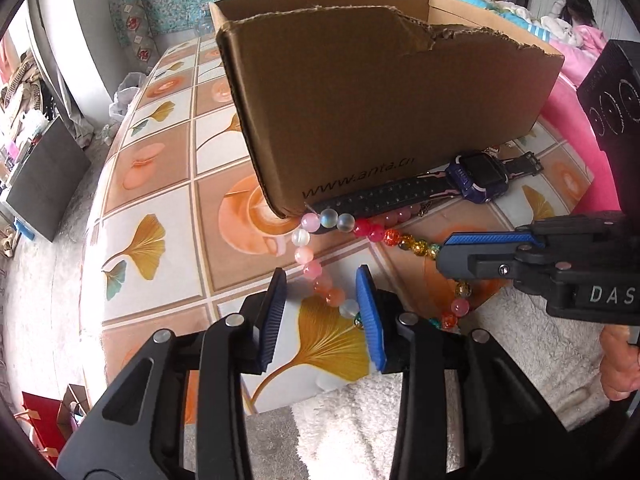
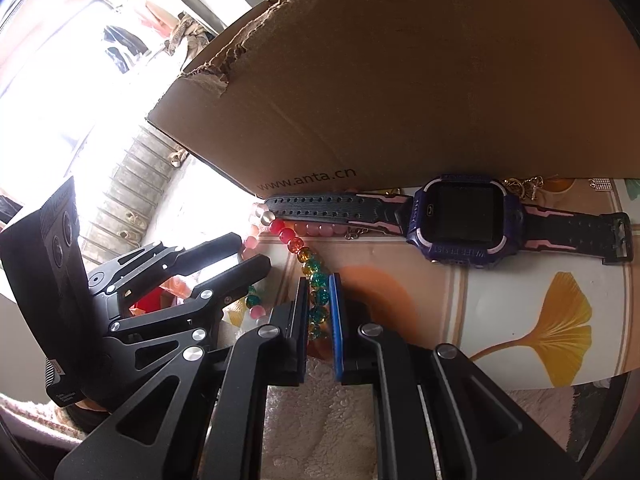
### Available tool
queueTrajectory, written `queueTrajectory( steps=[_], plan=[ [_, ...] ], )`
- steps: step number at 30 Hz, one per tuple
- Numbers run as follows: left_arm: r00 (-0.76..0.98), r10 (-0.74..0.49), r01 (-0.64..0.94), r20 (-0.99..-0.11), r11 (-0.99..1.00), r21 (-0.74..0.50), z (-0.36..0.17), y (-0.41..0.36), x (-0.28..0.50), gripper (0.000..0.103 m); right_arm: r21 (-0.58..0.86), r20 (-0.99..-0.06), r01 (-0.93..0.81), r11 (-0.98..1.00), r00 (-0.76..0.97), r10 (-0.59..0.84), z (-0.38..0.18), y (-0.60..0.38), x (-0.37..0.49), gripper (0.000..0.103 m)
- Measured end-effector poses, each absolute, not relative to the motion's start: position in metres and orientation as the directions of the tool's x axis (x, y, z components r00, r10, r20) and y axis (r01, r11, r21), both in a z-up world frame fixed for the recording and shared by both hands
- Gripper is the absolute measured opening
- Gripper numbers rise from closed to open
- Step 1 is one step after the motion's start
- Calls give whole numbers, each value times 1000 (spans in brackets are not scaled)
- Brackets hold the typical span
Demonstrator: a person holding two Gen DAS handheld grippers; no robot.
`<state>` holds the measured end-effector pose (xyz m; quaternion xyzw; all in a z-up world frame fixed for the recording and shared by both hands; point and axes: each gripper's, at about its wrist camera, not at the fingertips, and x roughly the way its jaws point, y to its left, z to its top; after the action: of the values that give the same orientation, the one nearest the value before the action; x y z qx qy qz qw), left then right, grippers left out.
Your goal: Organize jewelry
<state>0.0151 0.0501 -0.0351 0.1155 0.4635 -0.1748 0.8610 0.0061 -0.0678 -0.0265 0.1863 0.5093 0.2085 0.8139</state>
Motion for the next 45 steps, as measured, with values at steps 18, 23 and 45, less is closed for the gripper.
queueTrajectory(
  steps=[18, 23, 45],
  plan=[
    [548, -304, 356, -779, 928, -111, 19, 76, -9, 8, 470, -721, -247, 848, 446, 530, 18, -58, -5, 10],
    [600, -405, 388, -690, 901, -192, 76, 83, -13, 8, 492, -681, -291, 821, 459, 571, 60, -62, -5, 10],
    [447, -282, 390, -849, 915, -99, 66, 2, 232, 9, 567, -812, -132, 813, 77, 579, 15, -90, 274, 12]
  ],
)
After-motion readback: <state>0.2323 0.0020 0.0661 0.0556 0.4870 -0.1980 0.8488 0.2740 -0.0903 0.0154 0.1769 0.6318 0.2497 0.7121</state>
